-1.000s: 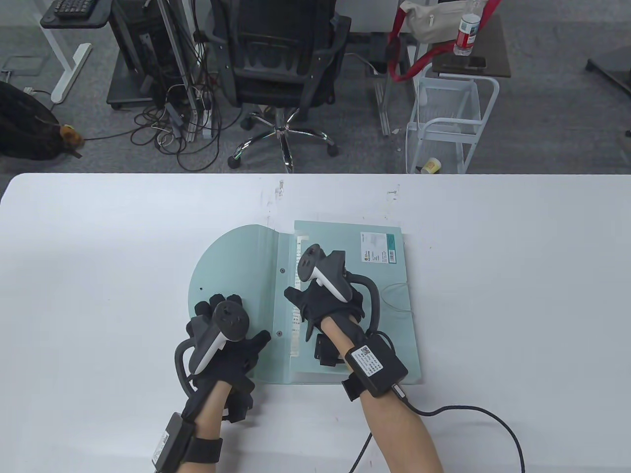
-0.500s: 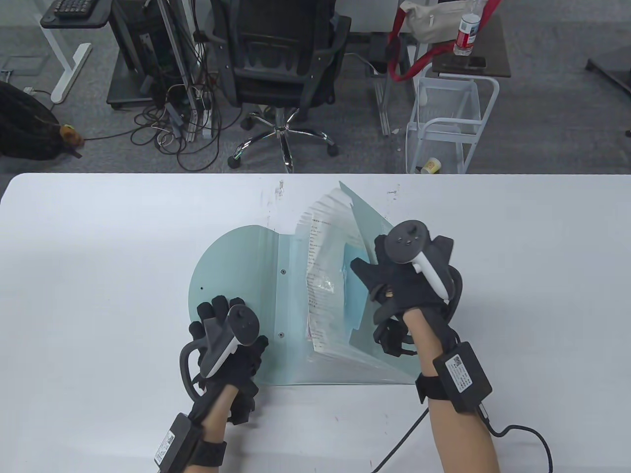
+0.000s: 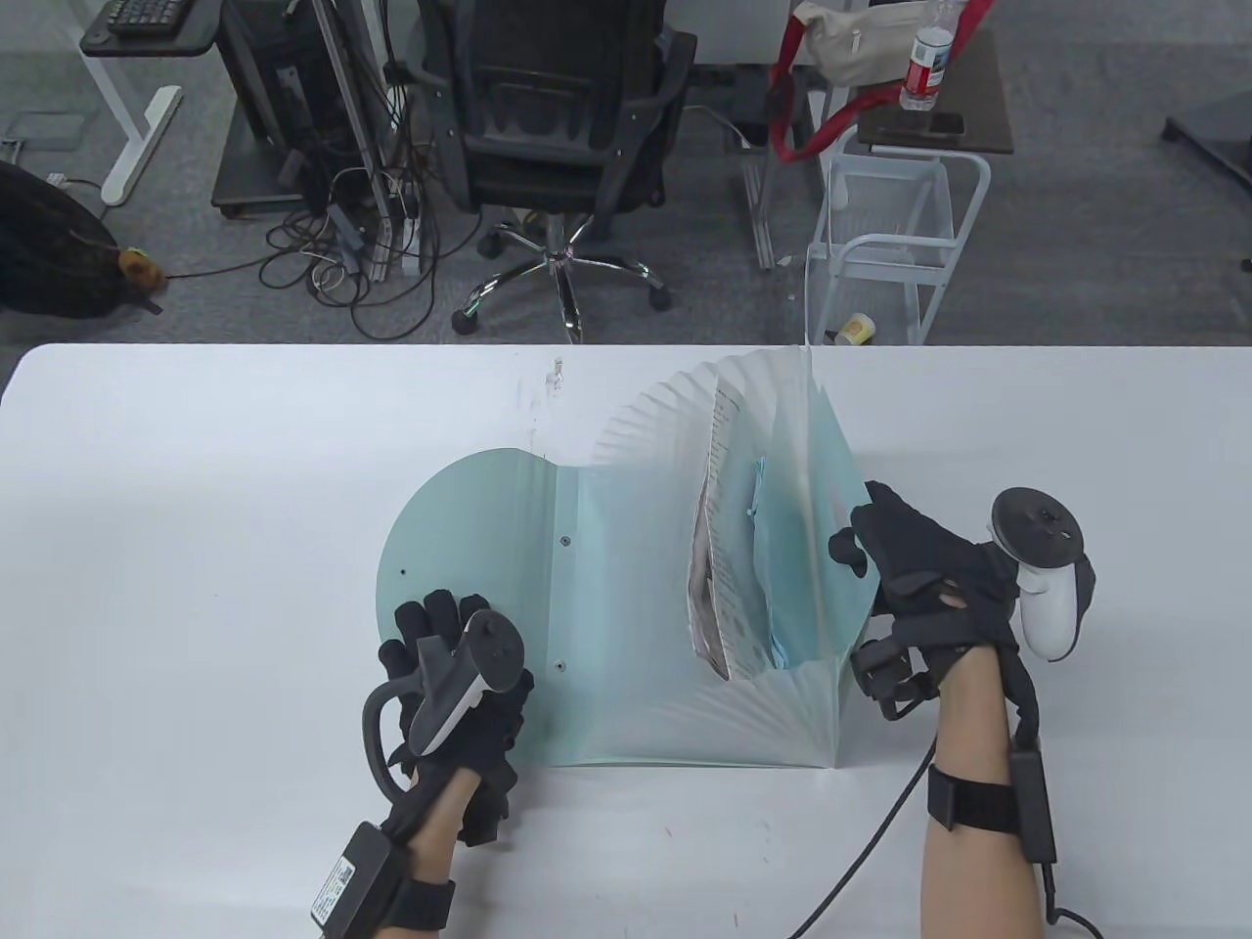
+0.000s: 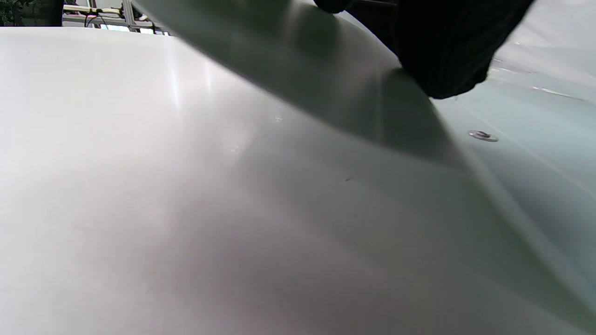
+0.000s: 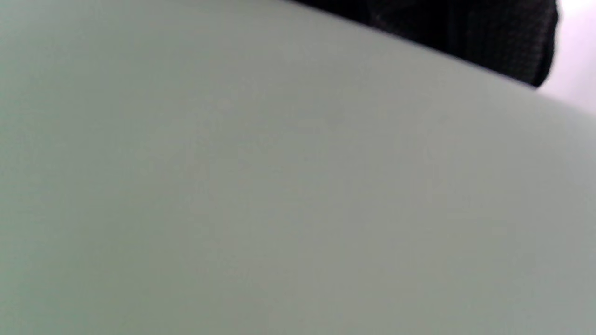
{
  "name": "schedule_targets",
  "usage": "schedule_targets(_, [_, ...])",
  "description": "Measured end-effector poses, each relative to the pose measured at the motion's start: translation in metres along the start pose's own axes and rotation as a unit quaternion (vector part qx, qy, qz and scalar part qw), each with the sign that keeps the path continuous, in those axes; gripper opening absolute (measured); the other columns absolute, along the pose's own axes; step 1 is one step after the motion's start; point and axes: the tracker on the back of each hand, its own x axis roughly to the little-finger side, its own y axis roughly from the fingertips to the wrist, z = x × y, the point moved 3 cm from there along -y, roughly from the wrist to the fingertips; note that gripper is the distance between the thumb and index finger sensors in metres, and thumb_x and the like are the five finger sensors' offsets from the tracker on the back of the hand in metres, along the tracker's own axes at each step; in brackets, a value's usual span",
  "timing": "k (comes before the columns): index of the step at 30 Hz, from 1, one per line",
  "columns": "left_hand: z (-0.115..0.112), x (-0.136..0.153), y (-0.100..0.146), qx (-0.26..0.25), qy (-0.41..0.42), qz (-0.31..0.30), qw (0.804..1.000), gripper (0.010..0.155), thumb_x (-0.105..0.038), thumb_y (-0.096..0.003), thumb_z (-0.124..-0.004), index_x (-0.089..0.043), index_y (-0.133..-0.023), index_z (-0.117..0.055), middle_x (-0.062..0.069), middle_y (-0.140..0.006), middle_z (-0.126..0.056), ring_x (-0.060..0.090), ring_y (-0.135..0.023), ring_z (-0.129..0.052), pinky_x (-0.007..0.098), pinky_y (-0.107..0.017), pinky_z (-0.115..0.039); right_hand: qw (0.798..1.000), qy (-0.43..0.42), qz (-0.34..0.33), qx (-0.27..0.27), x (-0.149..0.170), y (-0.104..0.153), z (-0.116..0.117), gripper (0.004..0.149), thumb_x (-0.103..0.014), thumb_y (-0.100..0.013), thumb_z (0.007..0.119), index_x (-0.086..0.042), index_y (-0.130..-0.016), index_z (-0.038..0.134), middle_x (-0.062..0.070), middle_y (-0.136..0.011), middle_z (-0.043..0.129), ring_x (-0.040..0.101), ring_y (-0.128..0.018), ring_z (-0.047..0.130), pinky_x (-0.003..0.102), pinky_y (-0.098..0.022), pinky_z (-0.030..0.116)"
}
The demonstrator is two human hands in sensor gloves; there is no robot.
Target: Pull documents from accordion folder and sort
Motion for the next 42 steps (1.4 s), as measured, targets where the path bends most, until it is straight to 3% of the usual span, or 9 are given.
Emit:
schedule_targets(7, [0.001, -0.001, 0.003, -0.010, -0.004, 0.001, 1.000, 0.086, -0.056, -0.0481, -0.077, -0.026, -0.112, -0.027, 0.013, -0.115, -0.009, 0.042, -0.106, -0.008, 0.062, -0.074, -0.016, 0.997, -0.067, -0.026, 0.023, 0.015, 0.000, -0.010, 0.077, -0.052, -0.045, 0.080, -0.010, -0.101, 0.049, 0.017, -0.079, 0.082, 0.054, -0.070, 0.085, 0.061, -0.043, 0.079])
schedule_targets(12, [0.004, -0.005, 0.007, -0.027, -0.016, -0.002, 1.000, 0.086, -0.057, -0.0482, -0.077, -0.026, -0.112, -0.028, 0.012, -0.116, -0.009, 0.042, -0.106, -0.008, 0.062, -0.074, -0.015, 0.996, -0.076, -0.046, 0.028, 0.016, 0.003, -0.009, 0.071, -0.051, -0.046, 0.077, -0.011, -0.100, 0.054, 0.018, -0.077, 0.084, 0.054, -0.070, 0.086, 0.062, -0.043, 0.079])
schedule_targets(15, [0.006, -0.007, 0.009, -0.033, -0.016, -0.013, 0.999, 0.086, -0.058, -0.0476, -0.076, -0.026, -0.112, -0.029, 0.012, -0.116, -0.009, 0.042, -0.107, -0.008, 0.062, -0.074, -0.015, 0.995, -0.064, -0.055, 0.046, 0.014, 0.005, -0.011, 0.060, -0.050, -0.047, 0.075, -0.012, -0.094, 0.070, 0.017, -0.075, 0.090, 0.053, -0.069, 0.086, 0.063, -0.041, 0.079])
schedule_targets(26, [0.045, -0.043, 0.043, -0.100, 0.010, -0.092, 0.991, 0.081, -0.061, -0.0483, -0.072, -0.025, -0.113, -0.039, 0.009, -0.119, -0.019, 0.036, -0.111, -0.013, 0.062, -0.074, -0.016, 0.996, -0.045, -0.063, 0.034, 0.009, 0.006, -0.001, 0.065, -0.050, -0.048, 0.073, -0.011, -0.098, 0.061, 0.018, -0.076, 0.086, 0.054, -0.069, 0.085, 0.062, -0.041, 0.079])
schedule_targets(34, [0.075, -0.075, 0.059, -0.055, 0.064, -0.126, 0.988, 0.077, -0.060, -0.0492, -0.070, -0.024, -0.113, -0.046, 0.010, -0.119, -0.026, 0.035, -0.112, -0.018, 0.062, -0.074, -0.017, 0.996, -0.057, -0.058, 0.024, 0.012, 0.007, 0.000, 0.074, -0.053, -0.046, 0.076, -0.011, -0.101, 0.052, 0.019, -0.080, 0.079, 0.052, -0.071, 0.084, 0.060, -0.042, 0.079])
schedule_targets(42, [0.111, -0.107, 0.068, -0.026, 0.151, -0.208, 0.966, 0.072, -0.060, -0.0515, -0.067, -0.025, -0.112, -0.050, 0.006, -0.121, -0.034, 0.032, -0.113, -0.026, 0.059, -0.078, -0.028, 0.996, -0.044, -0.061, 0.040, 0.008, 0.010, 0.004, 0.073, -0.053, -0.046, 0.077, -0.011, -0.101, 0.053, 0.020, -0.080, 0.079, 0.053, -0.071, 0.085, 0.060, -0.042, 0.079])
